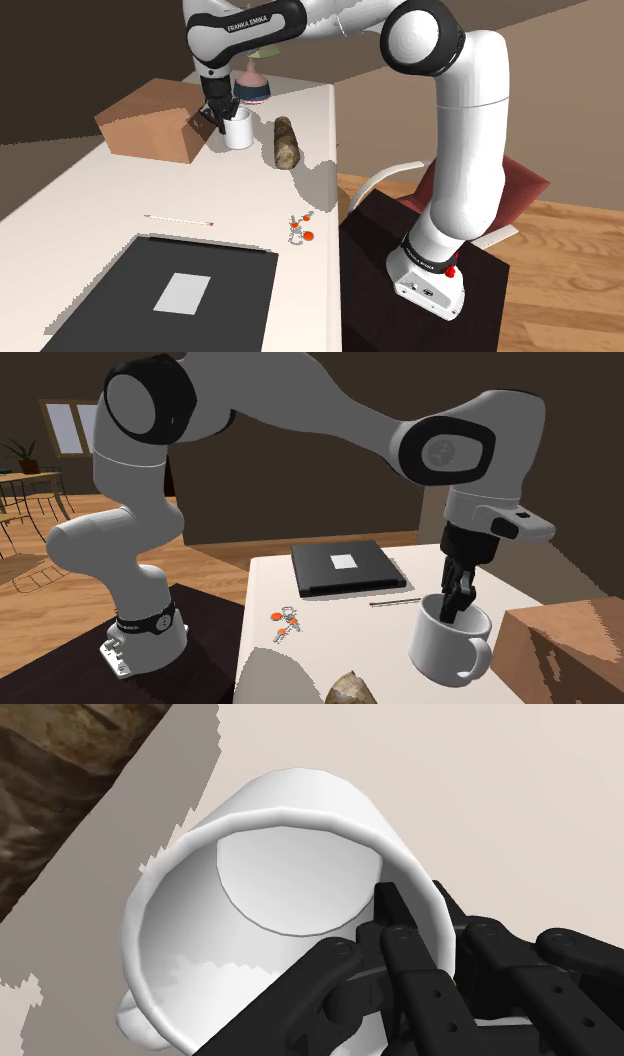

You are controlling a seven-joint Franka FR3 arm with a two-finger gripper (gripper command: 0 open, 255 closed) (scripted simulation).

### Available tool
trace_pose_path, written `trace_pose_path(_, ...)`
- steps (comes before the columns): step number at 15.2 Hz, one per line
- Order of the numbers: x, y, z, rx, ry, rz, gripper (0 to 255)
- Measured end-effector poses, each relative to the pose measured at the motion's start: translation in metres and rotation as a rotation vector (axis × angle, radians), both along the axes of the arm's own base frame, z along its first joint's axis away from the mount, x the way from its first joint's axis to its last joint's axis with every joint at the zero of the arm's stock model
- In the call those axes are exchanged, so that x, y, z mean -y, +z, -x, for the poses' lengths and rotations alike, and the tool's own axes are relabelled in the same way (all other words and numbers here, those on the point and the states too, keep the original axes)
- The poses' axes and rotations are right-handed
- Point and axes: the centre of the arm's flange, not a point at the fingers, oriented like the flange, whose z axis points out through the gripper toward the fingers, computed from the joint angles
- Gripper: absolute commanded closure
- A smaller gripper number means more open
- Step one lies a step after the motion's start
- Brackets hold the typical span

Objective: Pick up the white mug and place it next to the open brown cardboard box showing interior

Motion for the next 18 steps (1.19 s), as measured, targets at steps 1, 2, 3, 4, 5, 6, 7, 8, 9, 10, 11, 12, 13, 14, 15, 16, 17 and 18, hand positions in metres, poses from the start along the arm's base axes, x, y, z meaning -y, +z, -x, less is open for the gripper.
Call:
trace_pose_path(1,0.000,-0.005,0.000,0.000,0.000,0.000,255)
trace_pose_path(2,0.000,-0.011,0.000,0.000,0.000,0.000,255)
trace_pose_path(3,-0.001,-0.016,0.000,0.000,0.000,0.000,255)
trace_pose_path(4,0.000,-0.022,0.000,0.000,0.000,0.000,255)
trace_pose_path(5,0.000,-0.026,0.000,0.000,0.000,0.000,255)
trace_pose_path(6,0.001,-0.032,0.000,0.000,0.000,0.000,255)
trace_pose_path(7,0.000,-0.037,0.000,0.000,0.000,0.000,255)
trace_pose_path(8,0.000,-0.043,0.001,0.000,0.000,0.000,255)
trace_pose_path(9,0.000,-0.048,0.000,0.000,0.000,0.000,255)
trace_pose_path(10,0.000,-0.052,-0.001,0.000,0.000,0.000,255)
trace_pose_path(11,0.000,-0.057,0.000,0.000,0.000,0.000,255)
trace_pose_path(12,0.000,-0.063,0.000,0.000,0.000,0.000,255)
trace_pose_path(13,0.000,-0.070,0.000,0.000,0.000,0.000,255)
trace_pose_path(14,0.000,-0.074,-0.001,0.000,0.000,0.000,255)
trace_pose_path(15,0.001,-0.076,0.000,0.000,0.000,0.000,255)
trace_pose_path(16,0.000,-0.077,0.000,0.000,0.000,0.000,255)
trace_pose_path(17,0.000,-0.078,0.000,0.000,0.000,0.000,255)
trace_pose_path(18,0.000,-0.078,0.000,0.000,0.000,0.000,255)
